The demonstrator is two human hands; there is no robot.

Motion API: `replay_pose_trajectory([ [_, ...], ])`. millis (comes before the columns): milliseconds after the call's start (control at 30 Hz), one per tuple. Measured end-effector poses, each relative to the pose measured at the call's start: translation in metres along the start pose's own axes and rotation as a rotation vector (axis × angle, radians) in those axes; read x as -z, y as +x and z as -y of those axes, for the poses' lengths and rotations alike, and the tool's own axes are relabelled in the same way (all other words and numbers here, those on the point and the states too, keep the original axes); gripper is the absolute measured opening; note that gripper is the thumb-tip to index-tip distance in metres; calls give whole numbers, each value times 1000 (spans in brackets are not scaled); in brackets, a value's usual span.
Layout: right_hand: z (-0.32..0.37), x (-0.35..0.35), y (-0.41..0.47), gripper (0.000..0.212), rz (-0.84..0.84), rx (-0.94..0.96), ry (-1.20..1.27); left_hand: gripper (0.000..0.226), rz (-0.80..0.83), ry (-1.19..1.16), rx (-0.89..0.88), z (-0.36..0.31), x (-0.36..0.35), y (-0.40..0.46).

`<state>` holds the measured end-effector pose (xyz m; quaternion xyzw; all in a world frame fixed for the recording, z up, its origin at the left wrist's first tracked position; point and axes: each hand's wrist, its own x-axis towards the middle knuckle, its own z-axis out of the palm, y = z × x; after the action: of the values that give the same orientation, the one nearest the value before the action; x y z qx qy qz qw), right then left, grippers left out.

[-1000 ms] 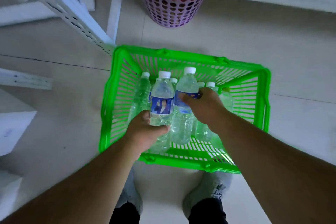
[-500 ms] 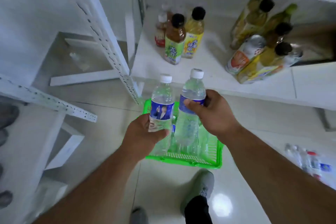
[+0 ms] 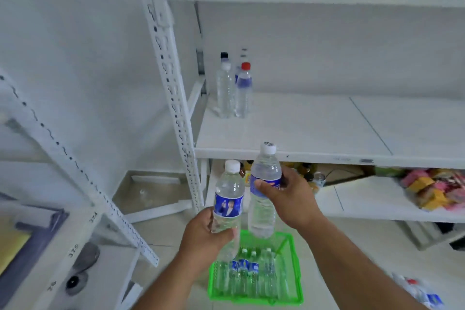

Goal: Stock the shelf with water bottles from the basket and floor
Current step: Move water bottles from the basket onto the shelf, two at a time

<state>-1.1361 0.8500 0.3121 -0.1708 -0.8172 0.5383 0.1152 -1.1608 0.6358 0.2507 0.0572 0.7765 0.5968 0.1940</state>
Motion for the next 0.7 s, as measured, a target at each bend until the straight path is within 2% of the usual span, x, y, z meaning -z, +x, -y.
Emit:
replay_pose_trajectory([
  [200, 47, 36, -7, 26, -43, 76, -3, 37, -67, 22, -66, -52, 4, -12],
  [533, 57, 78, 34, 35, 20, 116, 63, 34, -179, -55, -115, -99, -33, 14],
  [700, 60, 90, 60, 23, 37, 144, 67, 34, -216, -41, -113, -109, -47, 32],
])
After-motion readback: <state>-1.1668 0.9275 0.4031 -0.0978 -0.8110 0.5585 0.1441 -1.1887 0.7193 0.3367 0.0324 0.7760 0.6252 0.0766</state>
